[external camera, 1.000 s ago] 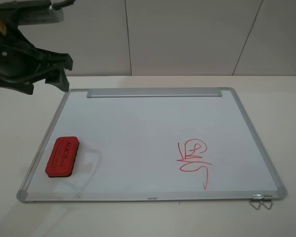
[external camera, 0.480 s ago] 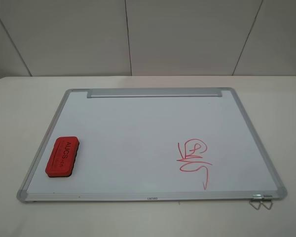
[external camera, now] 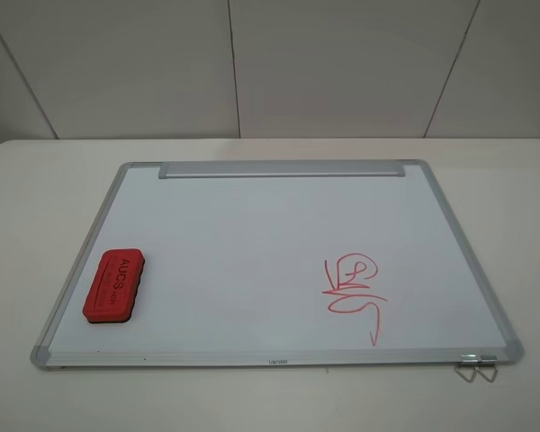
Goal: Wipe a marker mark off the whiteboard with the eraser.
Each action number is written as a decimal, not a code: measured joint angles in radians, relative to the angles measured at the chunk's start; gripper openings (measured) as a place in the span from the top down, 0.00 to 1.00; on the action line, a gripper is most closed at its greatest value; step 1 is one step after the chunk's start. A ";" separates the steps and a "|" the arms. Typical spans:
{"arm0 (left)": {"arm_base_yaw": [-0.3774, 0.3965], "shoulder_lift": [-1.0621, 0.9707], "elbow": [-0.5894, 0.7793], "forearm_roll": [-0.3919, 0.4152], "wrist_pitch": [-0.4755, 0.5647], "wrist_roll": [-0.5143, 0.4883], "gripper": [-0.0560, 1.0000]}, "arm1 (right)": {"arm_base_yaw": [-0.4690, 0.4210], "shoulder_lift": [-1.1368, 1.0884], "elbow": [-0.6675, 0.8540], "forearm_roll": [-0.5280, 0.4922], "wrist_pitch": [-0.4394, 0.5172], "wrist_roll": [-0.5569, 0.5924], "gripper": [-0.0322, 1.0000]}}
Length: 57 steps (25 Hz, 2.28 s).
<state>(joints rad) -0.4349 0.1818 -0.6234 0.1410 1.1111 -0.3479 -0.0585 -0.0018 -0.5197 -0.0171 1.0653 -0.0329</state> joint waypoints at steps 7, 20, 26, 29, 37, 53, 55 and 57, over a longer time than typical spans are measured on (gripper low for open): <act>0.000 -0.064 0.111 -0.009 -0.025 0.064 0.29 | 0.000 0.000 0.000 0.000 0.000 0.000 0.28; 0.001 -0.064 0.111 -0.010 -0.035 0.129 0.29 | 0.000 0.000 0.000 0.000 0.000 0.000 0.28; 0.106 -0.064 0.111 -0.011 -0.036 0.130 0.29 | 0.000 0.000 0.000 0.000 0.000 0.000 0.28; 0.209 -0.064 0.111 -0.013 -0.037 0.130 0.29 | 0.000 0.000 0.000 0.000 0.000 0.000 0.28; 0.421 -0.064 0.111 -0.018 -0.038 0.130 0.29 | 0.000 0.000 0.000 0.000 0.000 0.000 0.28; 0.450 -0.064 0.115 -0.125 -0.046 0.264 0.29 | 0.000 0.000 0.000 0.000 0.000 0.000 0.28; 0.450 -0.064 0.115 -0.127 -0.046 0.267 0.29 | 0.000 0.000 0.000 0.000 0.000 0.000 0.28; 0.450 -0.064 0.115 -0.130 -0.046 0.269 0.29 | 0.000 0.000 0.000 0.000 0.000 0.000 0.28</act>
<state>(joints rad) 0.0148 0.1176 -0.5088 0.0110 1.0648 -0.0794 -0.0585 -0.0018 -0.5197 -0.0171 1.0653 -0.0329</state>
